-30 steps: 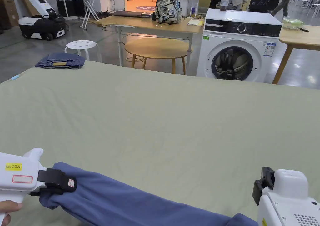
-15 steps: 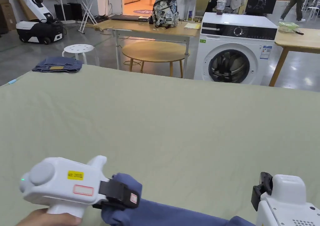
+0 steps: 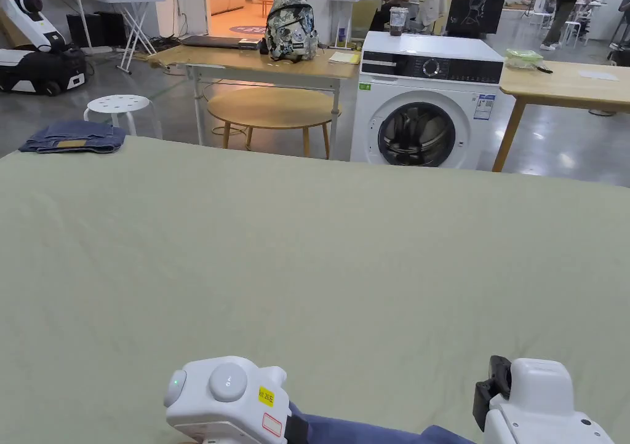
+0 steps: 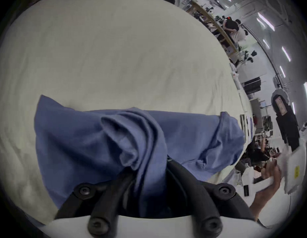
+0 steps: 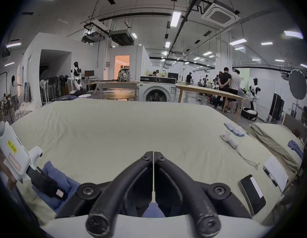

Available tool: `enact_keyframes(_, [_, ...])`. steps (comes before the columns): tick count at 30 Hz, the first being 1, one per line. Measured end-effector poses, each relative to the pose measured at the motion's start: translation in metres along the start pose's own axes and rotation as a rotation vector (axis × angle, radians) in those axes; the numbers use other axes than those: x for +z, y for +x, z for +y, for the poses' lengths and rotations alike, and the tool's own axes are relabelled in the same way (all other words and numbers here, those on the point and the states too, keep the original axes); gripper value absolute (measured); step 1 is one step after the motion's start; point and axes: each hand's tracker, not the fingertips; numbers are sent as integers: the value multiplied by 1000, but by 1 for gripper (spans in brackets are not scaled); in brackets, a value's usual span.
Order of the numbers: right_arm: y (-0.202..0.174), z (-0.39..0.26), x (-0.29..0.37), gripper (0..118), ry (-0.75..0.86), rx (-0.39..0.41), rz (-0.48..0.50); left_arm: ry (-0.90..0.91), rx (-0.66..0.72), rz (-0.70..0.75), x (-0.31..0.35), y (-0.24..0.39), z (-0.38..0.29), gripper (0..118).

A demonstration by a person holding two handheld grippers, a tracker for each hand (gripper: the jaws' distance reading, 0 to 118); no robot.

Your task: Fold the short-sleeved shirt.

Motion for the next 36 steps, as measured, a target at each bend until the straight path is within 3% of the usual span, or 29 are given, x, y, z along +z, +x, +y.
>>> enact_keyframes(2, [0,-1,0,0,-4,1,0,1,7,-7,3,3,-1,14])
enact_keyframes(4, [0,-2,0,0,-8,4,3,7,2,-51,11,7,-1,39])
enact_keyframes(10, [-1,-3,1,0,-10,9,8,29,-44,-117,43,25,-4,42])
enact_keyframes(12, [0,-4,2,0,-9,8,9,37,-56,-129,56,26,-5,35])
enact_keyframes(14, [1,-4,3,0,-10,6,6,82,-91,-142,72,27,-7,13])
enact_keyframes(15, [2,-4,3,0,-10,3,6,118,-110,-178,79,27,-7,8])
enact_keyframes(21, [5,-8,4,0,-18,-10,1,167,-76,-107,74,8,-4,3])
enact_keyframes(26, [6,-11,4,0,-25,-12,0,64,-72,1,26,3,-6,2])
enact_keyframes(36, [10,-12,6,0,-26,-9,-5,8,-54,-235,-27,28,-26,2])
